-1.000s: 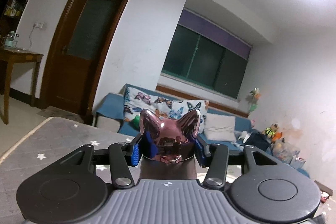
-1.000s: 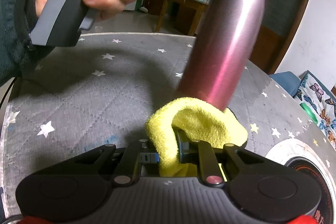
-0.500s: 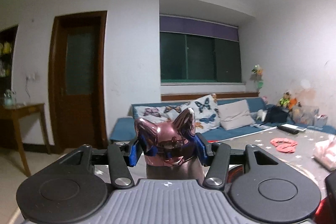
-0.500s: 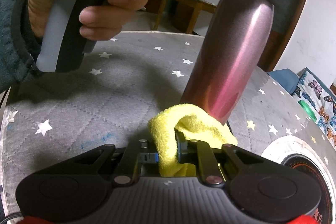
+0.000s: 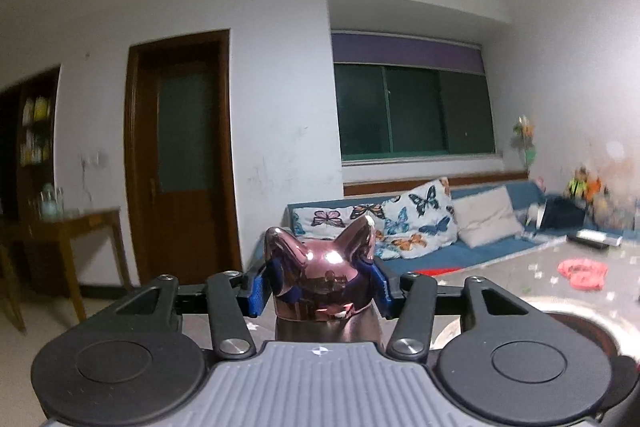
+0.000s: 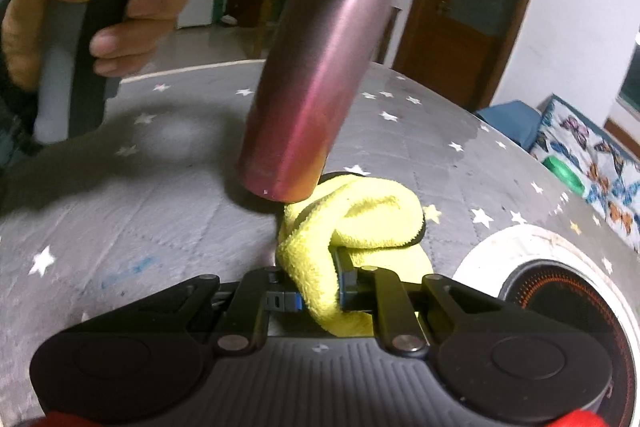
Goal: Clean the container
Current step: 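Wipe the bottle's lower body with the right gripper's cloth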
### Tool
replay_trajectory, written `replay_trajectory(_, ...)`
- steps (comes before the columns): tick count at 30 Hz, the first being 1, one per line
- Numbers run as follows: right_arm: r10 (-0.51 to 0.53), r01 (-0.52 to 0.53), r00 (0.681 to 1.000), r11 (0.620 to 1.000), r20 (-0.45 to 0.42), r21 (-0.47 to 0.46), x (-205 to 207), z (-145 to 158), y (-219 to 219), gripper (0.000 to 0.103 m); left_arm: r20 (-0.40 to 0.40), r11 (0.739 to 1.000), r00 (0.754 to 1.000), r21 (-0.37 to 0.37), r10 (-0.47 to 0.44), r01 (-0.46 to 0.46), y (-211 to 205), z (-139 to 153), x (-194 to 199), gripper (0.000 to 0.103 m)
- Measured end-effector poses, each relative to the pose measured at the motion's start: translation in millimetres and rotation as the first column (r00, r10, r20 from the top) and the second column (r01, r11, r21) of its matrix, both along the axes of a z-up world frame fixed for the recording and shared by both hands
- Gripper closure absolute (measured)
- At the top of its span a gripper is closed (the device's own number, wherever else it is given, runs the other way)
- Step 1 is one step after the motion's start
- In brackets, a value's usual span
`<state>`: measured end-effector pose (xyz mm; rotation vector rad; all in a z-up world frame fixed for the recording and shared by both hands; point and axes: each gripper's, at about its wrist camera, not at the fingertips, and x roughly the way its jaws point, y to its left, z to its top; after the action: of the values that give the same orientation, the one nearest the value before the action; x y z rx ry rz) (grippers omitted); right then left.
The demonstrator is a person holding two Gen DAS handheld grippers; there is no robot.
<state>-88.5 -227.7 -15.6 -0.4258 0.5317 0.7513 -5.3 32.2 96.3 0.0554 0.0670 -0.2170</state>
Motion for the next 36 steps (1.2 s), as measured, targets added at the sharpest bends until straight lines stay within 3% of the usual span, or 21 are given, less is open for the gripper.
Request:
replay_trajectory(6, -0.010, 0.008, 1.000, 0.992, 0.014, 0.122, 8, 24, -9, 0.090, -0.006, 0.995, 1.000, -0.096, -0.009, 0.009, 15, 7, 9, 0.050)
replay_trajectory(15, -0.007, -0.037, 0.989, 0.958, 0.151, 0.284, 8, 74, -9, 0.090, -0.073, 0.992, 0.996, -0.121, -0.053, 0.044, 25, 0, 25, 0.049)
replay_trajectory(24, 0.011, -0.029, 0.997, 0.971, 0.075, 0.237, 20, 34, 10, 0.089, -0.087, 0.986, 0.993, -0.156, -0.079, 0.065, 35, 5, 24, 0.048)
replay_trajectory(32, -0.008, 0.018, 0.998, 0.983, -0.058, 0.183, 32, 7, 10, 0.089, -0.095, 0.986, 0.990, -0.146, -0.100, 0.086, 32, 9, 22, 0.046)
replay_trajectory(36, -0.027, 0.044, 0.996, 0.977, -0.084, 0.208, 34, 0, 1, 0.089, -0.099, 0.987, 0.990, -0.131, -0.104, 0.091, 30, 11, 19, 0.046)
